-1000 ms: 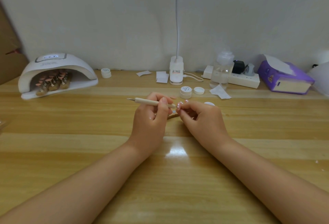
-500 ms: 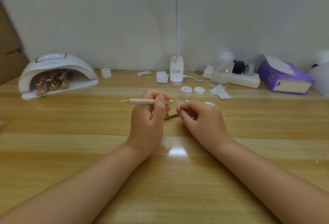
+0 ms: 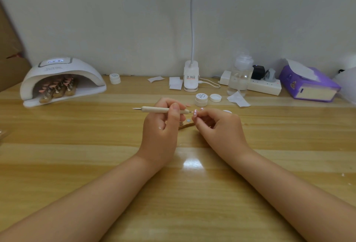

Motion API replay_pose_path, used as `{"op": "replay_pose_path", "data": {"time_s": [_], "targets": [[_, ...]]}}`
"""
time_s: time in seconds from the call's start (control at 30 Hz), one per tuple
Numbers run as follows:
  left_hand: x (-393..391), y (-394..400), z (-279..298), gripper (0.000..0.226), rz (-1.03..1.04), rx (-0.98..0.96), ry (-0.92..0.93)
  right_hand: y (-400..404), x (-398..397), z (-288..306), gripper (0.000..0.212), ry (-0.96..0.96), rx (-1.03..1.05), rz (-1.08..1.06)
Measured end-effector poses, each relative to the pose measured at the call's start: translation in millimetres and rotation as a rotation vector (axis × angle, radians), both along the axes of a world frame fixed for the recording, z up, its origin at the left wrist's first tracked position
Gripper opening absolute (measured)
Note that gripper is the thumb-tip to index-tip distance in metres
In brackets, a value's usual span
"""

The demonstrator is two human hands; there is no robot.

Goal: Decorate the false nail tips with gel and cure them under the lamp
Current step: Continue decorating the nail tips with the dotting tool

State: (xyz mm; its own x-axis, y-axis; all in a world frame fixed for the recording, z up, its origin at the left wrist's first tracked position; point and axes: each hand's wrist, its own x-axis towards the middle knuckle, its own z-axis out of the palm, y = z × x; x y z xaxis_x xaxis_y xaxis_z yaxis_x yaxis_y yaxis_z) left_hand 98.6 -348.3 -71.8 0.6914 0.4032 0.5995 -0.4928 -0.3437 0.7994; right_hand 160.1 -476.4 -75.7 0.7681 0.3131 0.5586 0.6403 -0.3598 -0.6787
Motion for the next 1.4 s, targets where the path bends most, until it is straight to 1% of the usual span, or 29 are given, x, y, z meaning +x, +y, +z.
{"op": "replay_pose_path", "data": {"time_s": [0.13,0.8,1.4], "targets": [[0.7,-0.8,-3.0,0.019,-0.009,0.036,0.036,0.7,0.5,0.3,0.006,0.007,-0.003,0.002],[-0.9,-1.3,0.2,0.020,0.034,0.093,0.099,1.3,1.3,-0.9,0.005,-0.018,-0.003,0.003],[0.0,-0.9,-0.9,0.020,0.044,0.088,0.106,1.4,1.0,-0.7,0.005,-0.022,-0.006,0.008]]}}
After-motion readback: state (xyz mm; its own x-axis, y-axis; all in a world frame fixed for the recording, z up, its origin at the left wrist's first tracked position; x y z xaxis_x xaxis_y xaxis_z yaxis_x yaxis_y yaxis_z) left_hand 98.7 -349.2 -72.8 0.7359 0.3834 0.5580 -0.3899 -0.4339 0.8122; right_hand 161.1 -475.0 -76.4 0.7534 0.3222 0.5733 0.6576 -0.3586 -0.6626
